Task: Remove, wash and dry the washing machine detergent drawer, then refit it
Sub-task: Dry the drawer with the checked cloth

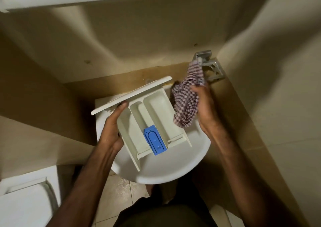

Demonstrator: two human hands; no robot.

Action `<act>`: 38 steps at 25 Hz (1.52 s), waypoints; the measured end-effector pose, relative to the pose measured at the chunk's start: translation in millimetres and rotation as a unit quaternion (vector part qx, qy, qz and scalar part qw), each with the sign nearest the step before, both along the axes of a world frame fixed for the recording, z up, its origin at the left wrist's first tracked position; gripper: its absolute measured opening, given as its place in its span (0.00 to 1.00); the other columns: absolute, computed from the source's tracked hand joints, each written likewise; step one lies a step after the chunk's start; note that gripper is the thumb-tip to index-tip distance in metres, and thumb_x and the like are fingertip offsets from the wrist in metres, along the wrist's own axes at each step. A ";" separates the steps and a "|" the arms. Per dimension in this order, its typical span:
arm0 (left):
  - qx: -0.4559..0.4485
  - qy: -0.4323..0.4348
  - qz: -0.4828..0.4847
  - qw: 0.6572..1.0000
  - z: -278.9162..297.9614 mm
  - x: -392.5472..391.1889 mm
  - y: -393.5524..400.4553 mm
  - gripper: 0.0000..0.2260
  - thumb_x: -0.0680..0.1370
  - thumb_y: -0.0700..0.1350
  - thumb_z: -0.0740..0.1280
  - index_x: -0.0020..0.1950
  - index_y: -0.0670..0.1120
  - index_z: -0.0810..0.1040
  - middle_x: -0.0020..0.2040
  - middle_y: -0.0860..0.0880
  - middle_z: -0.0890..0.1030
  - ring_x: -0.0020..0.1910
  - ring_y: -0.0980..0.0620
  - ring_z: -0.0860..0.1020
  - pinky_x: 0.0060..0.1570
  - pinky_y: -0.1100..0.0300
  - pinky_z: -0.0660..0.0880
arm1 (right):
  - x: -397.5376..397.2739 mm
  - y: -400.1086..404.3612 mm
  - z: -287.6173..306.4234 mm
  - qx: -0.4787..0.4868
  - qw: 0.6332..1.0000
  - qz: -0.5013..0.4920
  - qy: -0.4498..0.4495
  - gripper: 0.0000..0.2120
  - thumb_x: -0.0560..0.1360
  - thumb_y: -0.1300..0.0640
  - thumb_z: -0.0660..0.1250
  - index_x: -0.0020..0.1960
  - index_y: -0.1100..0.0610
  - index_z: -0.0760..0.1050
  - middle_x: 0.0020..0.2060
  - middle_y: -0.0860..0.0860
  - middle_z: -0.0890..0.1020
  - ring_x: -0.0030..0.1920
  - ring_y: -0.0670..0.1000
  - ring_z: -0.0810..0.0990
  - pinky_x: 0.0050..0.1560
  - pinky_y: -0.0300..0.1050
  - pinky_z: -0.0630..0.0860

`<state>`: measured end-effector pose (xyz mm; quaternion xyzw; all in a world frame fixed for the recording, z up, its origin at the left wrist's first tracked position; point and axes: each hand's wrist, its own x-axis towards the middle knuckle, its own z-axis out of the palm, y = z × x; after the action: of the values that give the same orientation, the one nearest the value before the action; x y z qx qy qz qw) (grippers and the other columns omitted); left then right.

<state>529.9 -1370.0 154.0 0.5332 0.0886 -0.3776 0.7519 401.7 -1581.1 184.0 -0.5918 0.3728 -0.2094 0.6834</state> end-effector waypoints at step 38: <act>0.160 -0.067 0.016 0.985 12.5 7.6 5.1 0.44 0.62 0.67 0.79 0.74 0.49 0.75 0.79 0.49 0.69 0.78 0.46 0.63 0.73 0.44 0.58 | -27.2 90.9 -6.1 -0.673 0.686 0.182 0.209 0.27 0.72 0.47 0.70 0.69 0.56 0.79 0.64 0.55 0.80 0.58 0.58 0.77 0.53 0.53 0.74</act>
<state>537.5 -1365.0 166.5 0.6694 0.1060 -0.3102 0.6667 374.5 -1490.2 178.0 -0.9773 0.1501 -0.1464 0.0311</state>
